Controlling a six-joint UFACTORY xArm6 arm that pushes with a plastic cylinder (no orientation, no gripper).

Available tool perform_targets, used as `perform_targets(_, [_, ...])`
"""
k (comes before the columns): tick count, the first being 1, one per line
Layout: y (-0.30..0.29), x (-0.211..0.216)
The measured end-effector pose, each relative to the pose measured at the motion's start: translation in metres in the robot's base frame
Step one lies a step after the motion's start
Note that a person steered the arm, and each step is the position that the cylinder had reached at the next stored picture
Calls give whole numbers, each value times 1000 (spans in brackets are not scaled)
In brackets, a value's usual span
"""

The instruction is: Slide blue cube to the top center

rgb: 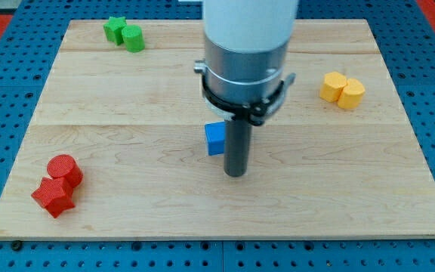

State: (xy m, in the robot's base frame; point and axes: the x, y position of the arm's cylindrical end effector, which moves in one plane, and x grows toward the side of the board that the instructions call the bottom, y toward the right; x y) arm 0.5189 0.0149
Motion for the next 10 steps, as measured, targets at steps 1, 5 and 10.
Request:
perform_targets(1, [6, -28])
perform_targets(5, [-54, -158])
perform_targets(10, [-92, -268])
